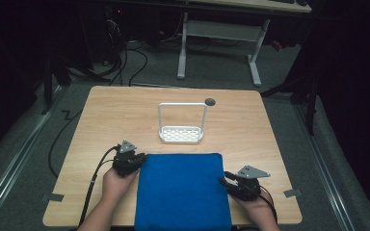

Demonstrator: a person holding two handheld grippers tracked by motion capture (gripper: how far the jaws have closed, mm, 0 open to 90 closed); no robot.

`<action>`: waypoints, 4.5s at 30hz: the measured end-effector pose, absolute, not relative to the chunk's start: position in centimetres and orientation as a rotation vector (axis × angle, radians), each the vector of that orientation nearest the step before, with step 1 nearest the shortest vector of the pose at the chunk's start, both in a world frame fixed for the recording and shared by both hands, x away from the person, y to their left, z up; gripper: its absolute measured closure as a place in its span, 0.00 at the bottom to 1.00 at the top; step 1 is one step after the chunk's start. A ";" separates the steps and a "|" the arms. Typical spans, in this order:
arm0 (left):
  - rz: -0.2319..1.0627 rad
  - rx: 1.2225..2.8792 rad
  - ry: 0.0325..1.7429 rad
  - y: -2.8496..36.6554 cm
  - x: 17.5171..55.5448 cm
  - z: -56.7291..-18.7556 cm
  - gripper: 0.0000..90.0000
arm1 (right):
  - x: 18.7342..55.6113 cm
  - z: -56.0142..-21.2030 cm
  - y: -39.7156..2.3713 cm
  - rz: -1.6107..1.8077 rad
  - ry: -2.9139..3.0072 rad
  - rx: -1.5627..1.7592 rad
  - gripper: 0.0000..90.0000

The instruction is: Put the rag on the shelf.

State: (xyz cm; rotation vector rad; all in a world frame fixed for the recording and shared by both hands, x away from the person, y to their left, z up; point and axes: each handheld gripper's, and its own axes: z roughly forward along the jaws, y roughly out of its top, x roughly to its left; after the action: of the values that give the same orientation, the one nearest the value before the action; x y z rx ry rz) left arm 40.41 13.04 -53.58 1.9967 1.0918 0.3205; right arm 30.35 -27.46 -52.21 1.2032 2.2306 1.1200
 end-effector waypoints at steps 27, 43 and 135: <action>0.256 2.004 1.055 13.0 40.5 -53.6 0.94 | 38.9 -52.9 -25.9 0.922 2.134 1.389 0.63; 0.302 2.021 1.044 12.9 40.3 -53.5 0.97 | 38.2 -52.8 -25.0 0.980 2.197 1.314 0.97; 0.564 1.552 0.794 14.8 40.5 -33.2 0.98 | 36.2 -32.4 -24.6 1.438 1.653 0.913 0.98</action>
State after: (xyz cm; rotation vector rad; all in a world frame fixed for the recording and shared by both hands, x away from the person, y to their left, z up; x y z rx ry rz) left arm 40.55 14.85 -33.24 1.5515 0.7942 0.5636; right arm 36.21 -24.64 -32.40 0.9134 1.6534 1.4375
